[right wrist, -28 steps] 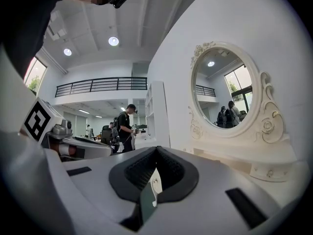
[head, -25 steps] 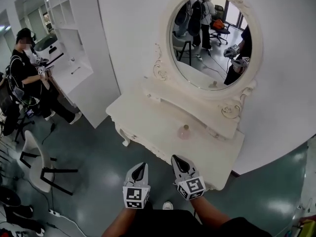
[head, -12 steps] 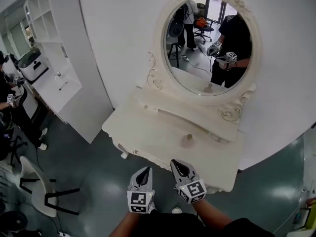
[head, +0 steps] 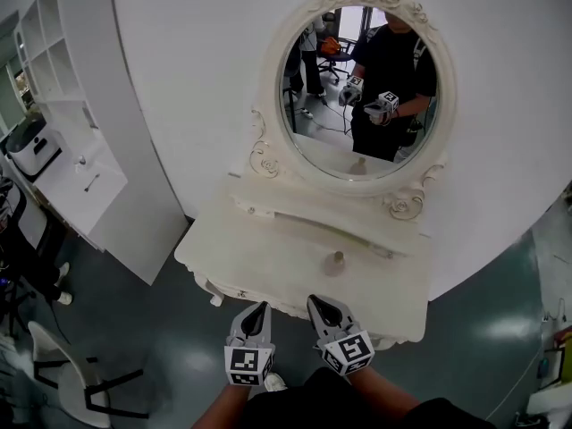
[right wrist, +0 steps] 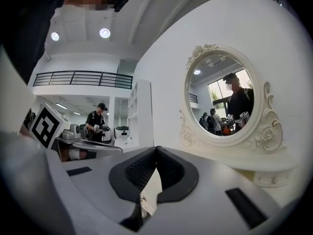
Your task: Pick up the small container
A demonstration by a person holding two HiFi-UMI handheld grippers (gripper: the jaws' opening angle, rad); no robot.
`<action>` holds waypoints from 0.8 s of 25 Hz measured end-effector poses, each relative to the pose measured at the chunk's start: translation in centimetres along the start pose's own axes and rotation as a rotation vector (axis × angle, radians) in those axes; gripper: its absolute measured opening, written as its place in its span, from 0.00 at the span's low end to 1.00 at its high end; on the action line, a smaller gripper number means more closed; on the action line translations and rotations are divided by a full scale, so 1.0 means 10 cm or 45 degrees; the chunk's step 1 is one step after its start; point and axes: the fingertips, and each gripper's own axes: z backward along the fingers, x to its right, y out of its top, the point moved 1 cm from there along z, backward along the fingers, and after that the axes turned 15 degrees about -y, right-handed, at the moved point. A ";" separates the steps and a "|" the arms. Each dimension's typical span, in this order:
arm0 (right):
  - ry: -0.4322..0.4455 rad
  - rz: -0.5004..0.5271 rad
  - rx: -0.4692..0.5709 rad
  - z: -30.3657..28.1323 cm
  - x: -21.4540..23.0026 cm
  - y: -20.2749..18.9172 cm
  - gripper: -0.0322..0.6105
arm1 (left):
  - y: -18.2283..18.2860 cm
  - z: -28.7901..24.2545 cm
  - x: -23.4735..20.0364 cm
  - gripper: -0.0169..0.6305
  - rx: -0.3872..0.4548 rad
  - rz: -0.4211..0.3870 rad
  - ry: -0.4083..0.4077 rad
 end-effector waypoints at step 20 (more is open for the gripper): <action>-0.072 0.012 0.013 -0.53 0.63 0.10 0.06 | 0.27 -0.83 -0.43 0.04 0.025 -0.038 -0.030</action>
